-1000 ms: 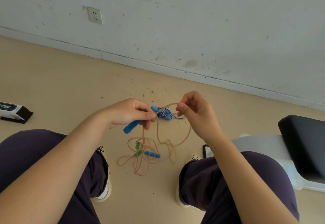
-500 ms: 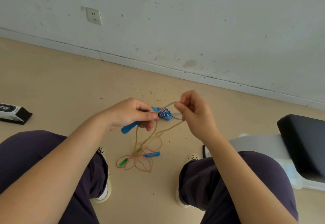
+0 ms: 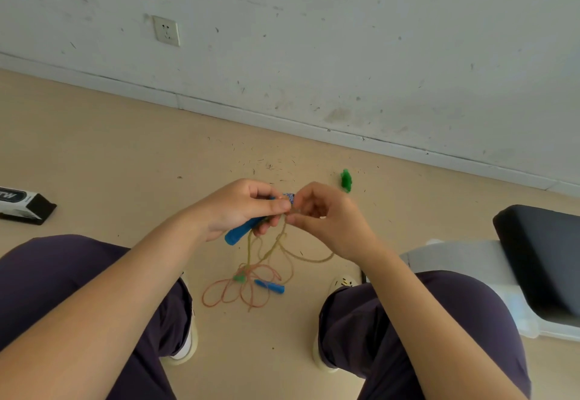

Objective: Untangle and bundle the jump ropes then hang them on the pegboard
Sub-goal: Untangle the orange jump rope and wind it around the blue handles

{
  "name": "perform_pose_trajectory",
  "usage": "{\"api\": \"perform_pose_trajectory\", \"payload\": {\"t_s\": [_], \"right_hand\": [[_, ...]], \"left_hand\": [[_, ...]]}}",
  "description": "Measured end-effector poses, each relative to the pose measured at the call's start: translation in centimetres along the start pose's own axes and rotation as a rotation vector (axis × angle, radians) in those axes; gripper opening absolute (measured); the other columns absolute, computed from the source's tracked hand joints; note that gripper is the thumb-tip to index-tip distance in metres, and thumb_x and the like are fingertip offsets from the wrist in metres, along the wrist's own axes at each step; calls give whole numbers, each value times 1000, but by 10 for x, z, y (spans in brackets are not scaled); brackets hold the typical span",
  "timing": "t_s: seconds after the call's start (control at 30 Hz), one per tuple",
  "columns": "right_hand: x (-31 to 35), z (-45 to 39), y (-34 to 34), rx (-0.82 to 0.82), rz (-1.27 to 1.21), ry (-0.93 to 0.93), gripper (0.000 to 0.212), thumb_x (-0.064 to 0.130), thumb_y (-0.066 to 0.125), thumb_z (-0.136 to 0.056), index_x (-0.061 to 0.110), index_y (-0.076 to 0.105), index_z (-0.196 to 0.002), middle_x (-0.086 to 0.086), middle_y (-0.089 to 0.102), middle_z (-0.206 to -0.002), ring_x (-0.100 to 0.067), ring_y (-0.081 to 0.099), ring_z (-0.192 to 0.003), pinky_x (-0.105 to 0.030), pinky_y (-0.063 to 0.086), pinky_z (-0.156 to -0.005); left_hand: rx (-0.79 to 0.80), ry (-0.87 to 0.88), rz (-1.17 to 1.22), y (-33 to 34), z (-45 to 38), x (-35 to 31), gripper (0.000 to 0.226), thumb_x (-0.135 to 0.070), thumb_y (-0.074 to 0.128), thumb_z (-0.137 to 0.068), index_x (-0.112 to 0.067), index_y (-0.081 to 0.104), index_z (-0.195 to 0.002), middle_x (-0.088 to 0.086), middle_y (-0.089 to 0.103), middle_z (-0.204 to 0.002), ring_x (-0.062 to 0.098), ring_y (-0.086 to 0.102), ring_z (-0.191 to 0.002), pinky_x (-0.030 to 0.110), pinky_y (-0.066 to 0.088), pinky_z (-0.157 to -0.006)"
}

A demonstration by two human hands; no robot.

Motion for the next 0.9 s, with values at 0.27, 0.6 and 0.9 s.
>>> {"api": "perform_pose_trajectory", "payload": {"t_s": [0.27, 0.6, 0.9], "right_hand": [[5, 0, -29, -267, -76, -71, 22, 8, 66, -91, 25, 55, -84, 8, 56, -75, -17, 55, -71, -35, 49, -68], [8, 1, -10, -79, -136, -43, 33, 14, 83, -78, 24, 61, -100, -5, 64, -86, -20, 53, -60, -27, 47, -56], [10, 1, -26, -258, -140, -73, 22, 8, 72, -87, 24, 58, -80, 10, 58, -70, -17, 55, -61, -27, 48, -58]], "left_hand": [[41, -162, -314, -22, 7, 10, 27, -37, 62, -96, -12, 73, -94, 2, 78, -90, 14, 73, -92, 20, 46, -85], [-4, 15, -24, -11, 7, -9, 24, -42, 68, -82, -18, 73, -79, 3, 55, -57, 12, 44, -44, 23, 45, -49], [-30, -13, -114, -17, 5, -5, 14, -26, 68, -91, -15, 77, -91, 8, 74, -80, 19, 70, -75, 33, 59, -75]]}}
Point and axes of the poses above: each hand's wrist, its own z-axis away from the middle knuckle, its own y-axis out of the palm, x = y × z, the point moved 7 cm from there along -z, towards the middle knuckle
